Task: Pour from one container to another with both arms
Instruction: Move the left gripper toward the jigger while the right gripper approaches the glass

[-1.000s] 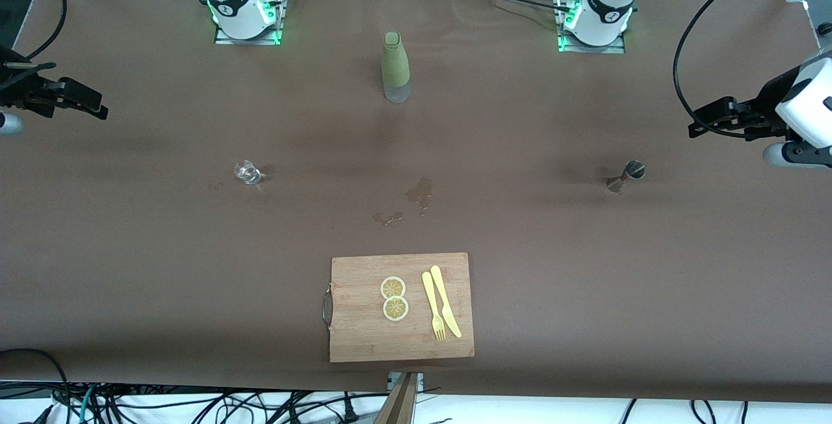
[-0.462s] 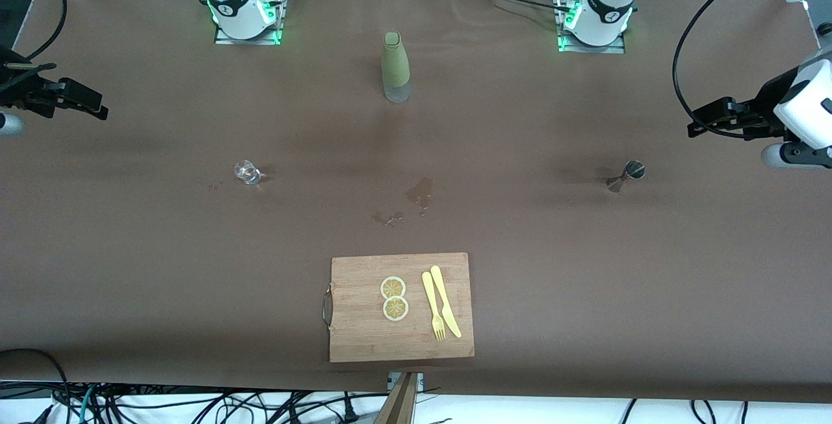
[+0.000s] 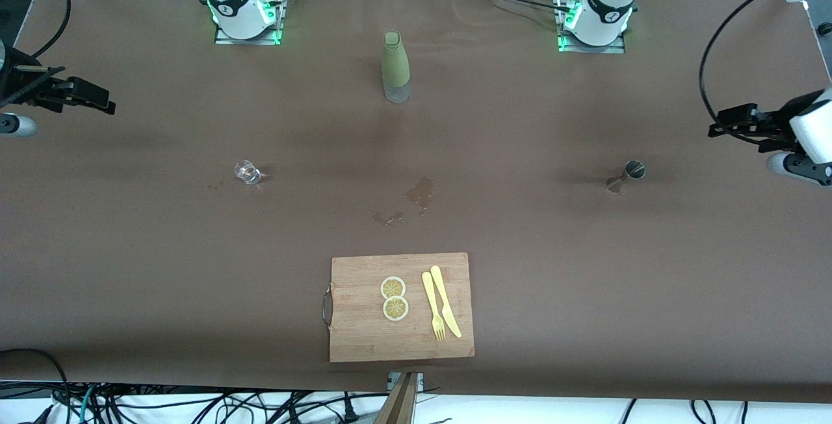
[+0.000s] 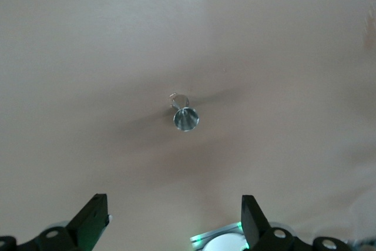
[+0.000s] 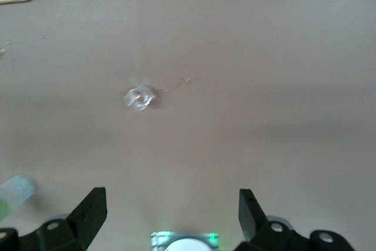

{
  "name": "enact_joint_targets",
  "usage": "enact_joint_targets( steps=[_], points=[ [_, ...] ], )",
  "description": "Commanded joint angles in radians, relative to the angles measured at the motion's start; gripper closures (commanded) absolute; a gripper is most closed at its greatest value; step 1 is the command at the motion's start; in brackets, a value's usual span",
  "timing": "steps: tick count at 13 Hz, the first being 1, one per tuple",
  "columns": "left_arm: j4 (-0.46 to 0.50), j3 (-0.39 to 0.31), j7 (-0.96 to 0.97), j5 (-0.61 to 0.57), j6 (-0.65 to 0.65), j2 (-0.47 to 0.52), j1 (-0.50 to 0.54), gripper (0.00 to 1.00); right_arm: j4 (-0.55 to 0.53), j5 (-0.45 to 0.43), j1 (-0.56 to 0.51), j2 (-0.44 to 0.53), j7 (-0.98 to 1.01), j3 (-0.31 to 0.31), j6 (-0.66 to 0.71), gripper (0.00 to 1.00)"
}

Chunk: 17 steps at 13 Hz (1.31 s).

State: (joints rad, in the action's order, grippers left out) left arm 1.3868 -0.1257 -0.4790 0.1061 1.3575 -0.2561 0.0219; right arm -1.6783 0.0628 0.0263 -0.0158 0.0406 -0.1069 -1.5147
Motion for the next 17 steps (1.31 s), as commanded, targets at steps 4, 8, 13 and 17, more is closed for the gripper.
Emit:
enact_joint_targets(
  steps=[4,8,13,17],
  points=[
    [0.093,-0.242,-0.608,0.209,-0.023,-0.035,0.038,0.0,0.025,0.087,-0.019,-0.046,0.251,-0.013,0.039,0.0],
    [0.244,-0.371,-1.012,0.43,-0.024,-0.096,0.075,0.0,0.019,0.153,-0.054,-0.079,0.609,-0.036,0.044,0.0],
    [0.397,-0.434,-1.552,0.671,-0.06,-0.236,0.134,0.0,-0.017,0.311,-0.163,-0.167,1.1,-0.04,0.044,0.0],
    [0.399,-0.43,-1.875,0.768,-0.153,-0.395,0.219,0.0,-0.239,0.547,-0.221,-0.176,1.541,-0.097,-0.086,0.0]
  ],
)
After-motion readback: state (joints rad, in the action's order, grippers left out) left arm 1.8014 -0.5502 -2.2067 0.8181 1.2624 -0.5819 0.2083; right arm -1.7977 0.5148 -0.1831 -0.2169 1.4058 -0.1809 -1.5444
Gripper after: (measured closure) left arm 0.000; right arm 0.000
